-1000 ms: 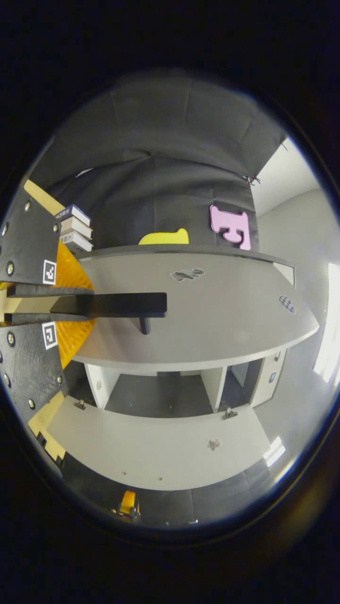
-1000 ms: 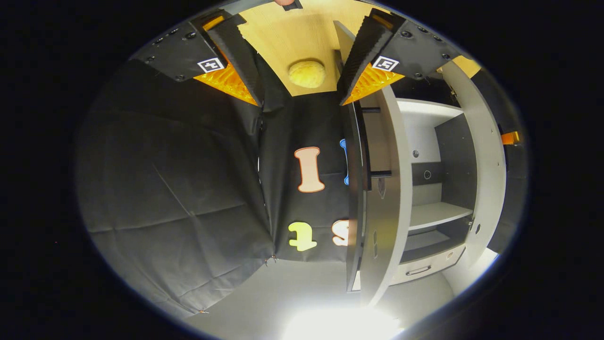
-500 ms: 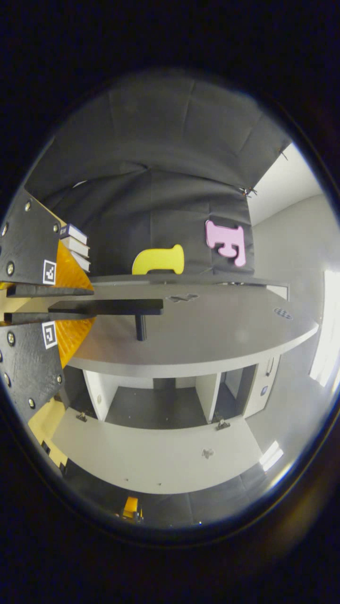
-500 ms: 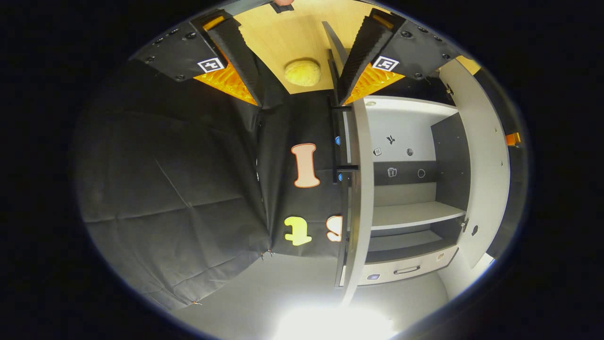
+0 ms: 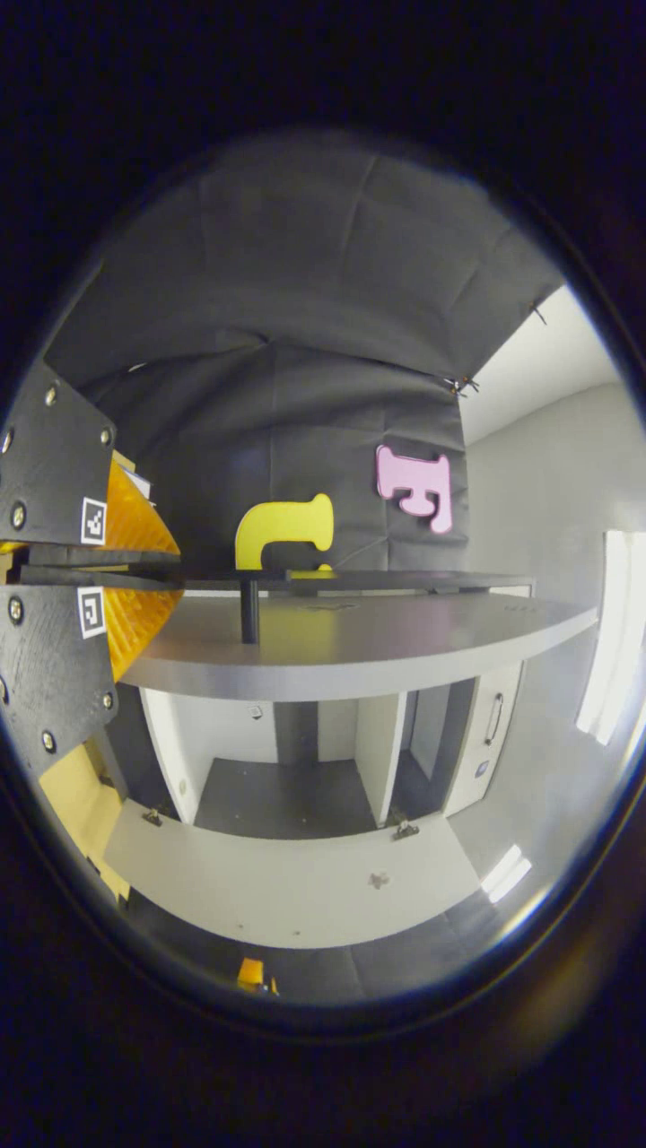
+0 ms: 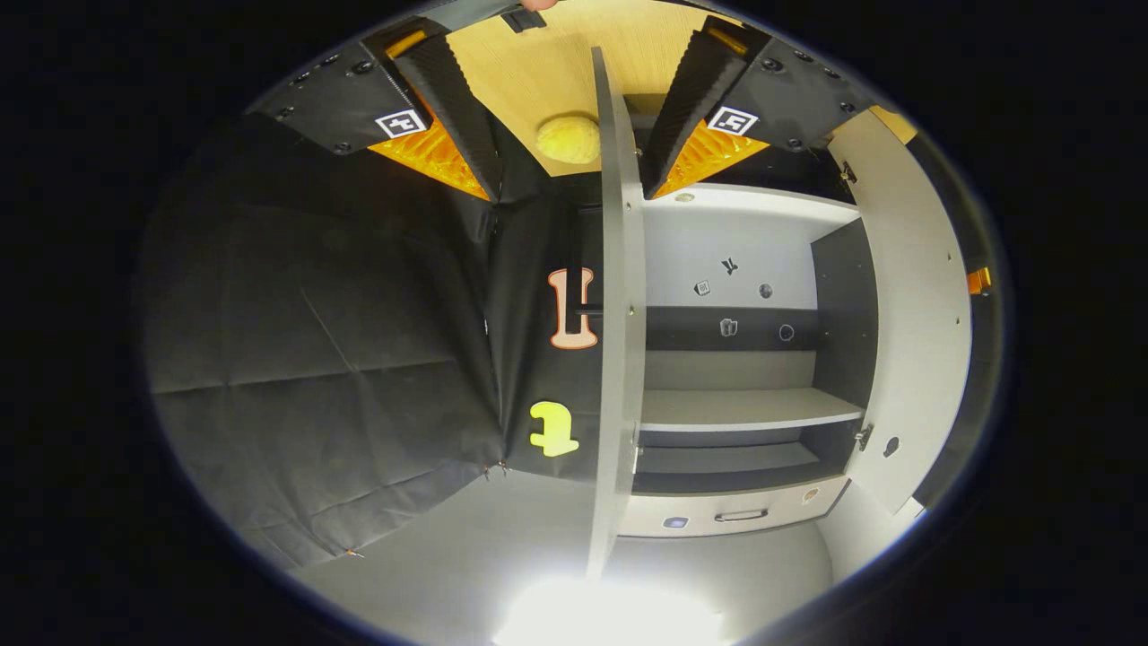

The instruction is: Open the right door of the double-door shoe cabinet with the right hand, and open the left door with the left hand.

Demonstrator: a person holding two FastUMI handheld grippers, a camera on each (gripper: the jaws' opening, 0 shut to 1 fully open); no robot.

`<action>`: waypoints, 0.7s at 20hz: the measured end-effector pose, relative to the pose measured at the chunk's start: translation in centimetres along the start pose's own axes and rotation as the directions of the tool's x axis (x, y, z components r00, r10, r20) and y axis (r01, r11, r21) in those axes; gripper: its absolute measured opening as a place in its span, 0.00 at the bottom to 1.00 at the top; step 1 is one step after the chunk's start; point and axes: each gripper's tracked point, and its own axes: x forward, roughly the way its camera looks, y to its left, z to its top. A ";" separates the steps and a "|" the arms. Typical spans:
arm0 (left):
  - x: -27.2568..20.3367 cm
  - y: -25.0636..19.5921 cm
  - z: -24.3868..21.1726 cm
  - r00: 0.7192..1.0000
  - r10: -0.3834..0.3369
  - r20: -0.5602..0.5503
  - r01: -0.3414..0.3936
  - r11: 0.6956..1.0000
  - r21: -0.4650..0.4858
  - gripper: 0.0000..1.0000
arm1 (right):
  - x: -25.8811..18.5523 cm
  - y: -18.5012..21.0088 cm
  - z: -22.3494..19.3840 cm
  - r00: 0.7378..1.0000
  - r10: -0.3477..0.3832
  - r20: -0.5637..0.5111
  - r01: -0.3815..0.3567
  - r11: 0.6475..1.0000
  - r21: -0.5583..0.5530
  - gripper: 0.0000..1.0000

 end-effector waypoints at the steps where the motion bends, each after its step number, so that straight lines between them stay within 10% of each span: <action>1: -0.2 0.0 -0.3 1.000 0.001 -0.012 -0.001 1.000 0.004 0.00 | -0.4 0.5 -0.2 1.000 0.013 -0.007 -0.013 1.000 0.001 0.92; 14: -15.6 -3.0 1.6 0.976 0.217 -0.004 -0.216 0.976 0.024 0.00 | -5.7 -1.1 1.1 0.976 0.214 0.034 -0.211 0.974 -0.077 0.97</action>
